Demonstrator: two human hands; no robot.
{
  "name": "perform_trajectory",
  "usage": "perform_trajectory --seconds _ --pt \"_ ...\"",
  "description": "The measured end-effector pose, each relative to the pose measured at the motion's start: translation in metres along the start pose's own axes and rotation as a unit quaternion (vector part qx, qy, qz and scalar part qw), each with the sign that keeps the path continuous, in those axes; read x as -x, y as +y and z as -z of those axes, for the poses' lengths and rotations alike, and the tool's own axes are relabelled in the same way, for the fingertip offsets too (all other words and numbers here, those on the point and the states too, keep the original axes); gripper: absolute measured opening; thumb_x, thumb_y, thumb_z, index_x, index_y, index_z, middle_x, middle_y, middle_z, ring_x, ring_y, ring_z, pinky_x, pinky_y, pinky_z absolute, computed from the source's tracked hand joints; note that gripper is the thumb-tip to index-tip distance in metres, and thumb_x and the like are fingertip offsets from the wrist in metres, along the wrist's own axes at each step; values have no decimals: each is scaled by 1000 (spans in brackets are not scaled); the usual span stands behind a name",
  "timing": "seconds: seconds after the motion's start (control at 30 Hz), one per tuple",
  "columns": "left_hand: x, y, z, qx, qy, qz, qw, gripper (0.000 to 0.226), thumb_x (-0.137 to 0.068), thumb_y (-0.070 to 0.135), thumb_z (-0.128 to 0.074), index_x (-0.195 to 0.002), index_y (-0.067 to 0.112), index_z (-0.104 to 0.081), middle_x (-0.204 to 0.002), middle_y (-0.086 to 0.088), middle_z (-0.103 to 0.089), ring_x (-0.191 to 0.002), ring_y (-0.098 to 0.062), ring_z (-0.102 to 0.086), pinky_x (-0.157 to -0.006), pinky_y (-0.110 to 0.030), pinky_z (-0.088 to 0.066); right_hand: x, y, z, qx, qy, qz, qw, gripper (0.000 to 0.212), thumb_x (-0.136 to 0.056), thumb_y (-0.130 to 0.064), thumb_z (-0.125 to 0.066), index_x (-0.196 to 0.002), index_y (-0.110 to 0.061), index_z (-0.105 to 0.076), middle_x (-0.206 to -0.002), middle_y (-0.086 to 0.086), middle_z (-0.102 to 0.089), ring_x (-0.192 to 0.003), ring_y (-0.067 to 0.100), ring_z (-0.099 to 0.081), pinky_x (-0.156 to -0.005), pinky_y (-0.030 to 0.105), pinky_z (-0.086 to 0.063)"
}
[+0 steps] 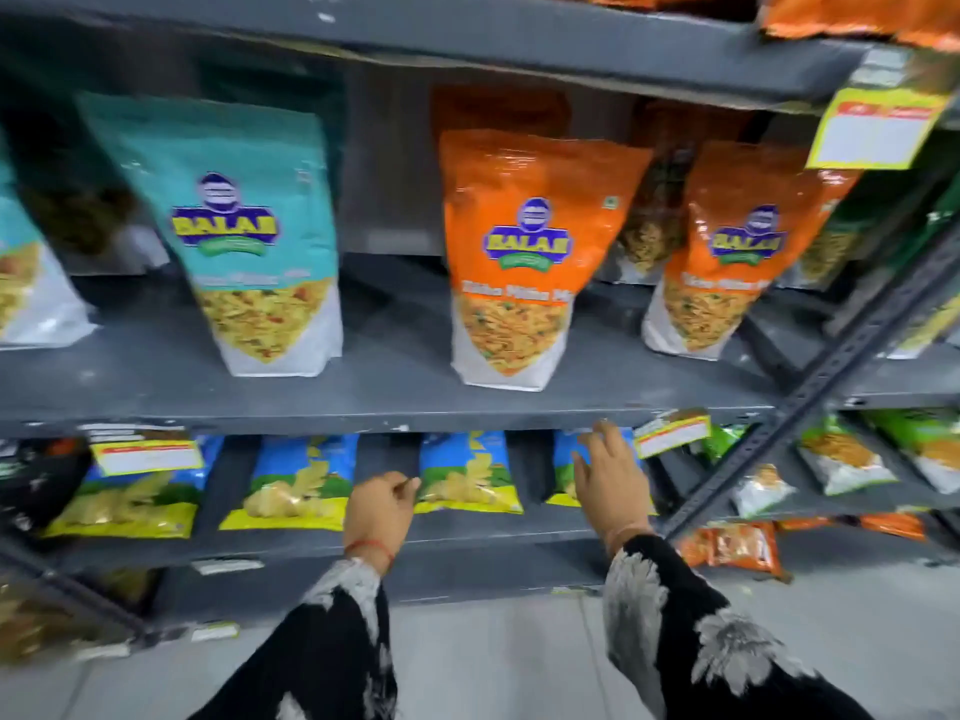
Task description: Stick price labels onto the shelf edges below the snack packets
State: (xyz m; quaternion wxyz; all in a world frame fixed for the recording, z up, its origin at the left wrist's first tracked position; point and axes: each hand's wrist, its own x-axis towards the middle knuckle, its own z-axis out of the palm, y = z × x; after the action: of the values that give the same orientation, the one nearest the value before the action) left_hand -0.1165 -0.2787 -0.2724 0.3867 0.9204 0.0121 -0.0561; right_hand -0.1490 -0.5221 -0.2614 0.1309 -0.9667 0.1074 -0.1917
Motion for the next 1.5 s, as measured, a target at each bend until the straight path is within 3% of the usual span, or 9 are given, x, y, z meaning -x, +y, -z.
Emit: perform_trajectory --seconds 0.1,0.23,0.33,0.5,0.7,0.9,1.2,1.37,1.5 --pt "1 75 -65 72 -31 -37 996 40 -77 33 -49 -80 -2 -69 -89 -28 -71 -85 -36 -66 -75 -38 -48 -22 77 30 -25 58 -62 996 19 -78 1 -57 -97 4 -56 -112 29 -58 -103 42 -58 -87 36 -41" --pt "-4 155 -139 182 -75 -13 980 24 -82 7 -60 -104 -3 -64 -114 -23 -66 -103 -20 -60 -71 -13 -37 -57 139 52 -80 -3 -90 993 42 -79 2 -62 -118 3 -50 -128 24 -49 -117 37 -47 -98 37 -35" --pt "-10 192 -182 240 -101 52 964 36 -76 6 -66 -110 -4 -60 -120 -22 -62 -108 -20 -57 -69 -9 -42 -72 155 51 -81 -63 -54 993 28 -76 2 -64 -104 1 -62 -112 25 -63 -105 39 -56 -91 40 -42" --pt "-16 214 -208 216 -15 107 970 20 -70 4 -70 -90 -1 -69 -98 -20 -71 -93 -26 -64 -74 -28 -44 -72 157 37 -129 0 -74 989 11 -67 10 -58 -74 3 -63 -78 30 -65 -79 42 -59 -70 43 -49" --pt "-10 206 -216 147 40 -32 988 15 -71 -8 -54 -71 1 -66 -79 -24 -71 -79 -34 -63 -73 -34 -48 -50 159 25 -180 32 -73 980 14 -63 17 -62 -64 3 -62 -68 27 -66 -70 39 -61 -61 36 -49" --pt "-18 211 -195 114 61 -108 986 14 -69 -11 -56 -68 -2 -65 -75 -23 -69 -73 -26 -58 -64 -18 -34 -55 166 26 -267 58 -167 947 24 -61 26 -54 -66 4 -64 -73 25 -67 -71 33 -61 -61 16 -35" --pt "-25 229 -192 52 71 -11 996 13 -73 12 -60 -75 4 -71 -83 -21 -74 -83 -37 -65 -74 -35 -52 -75 159 33 -232 12 -220 947 5 -73 4 -66 -73 0 -64 -89 20 -66 -78 33 -59 -63 21 -32" --pt "-30 226 -174 -26 32 23 999 37 -72 34 -70 -62 0 -59 -86 -29 -68 -84 -42 -60 -63 -35 -40 -87 167 54 -157 -31 -220 962 44 -62 -16 -82 -75 -13 -40 -91 13 -51 -74 30 -52 -62 32 -34" --pt "-32 218 -156 -39 17 40 998 44 -71 38 -70 -76 -5 -62 -94 -29 -66 -90 -44 -59 -70 -40 -46 -88 169 60 -118 -50 -187 974 15 -75 0 -65 -84 0 -53 -101 23 -60 -88 38 -57 -67 36 -41"
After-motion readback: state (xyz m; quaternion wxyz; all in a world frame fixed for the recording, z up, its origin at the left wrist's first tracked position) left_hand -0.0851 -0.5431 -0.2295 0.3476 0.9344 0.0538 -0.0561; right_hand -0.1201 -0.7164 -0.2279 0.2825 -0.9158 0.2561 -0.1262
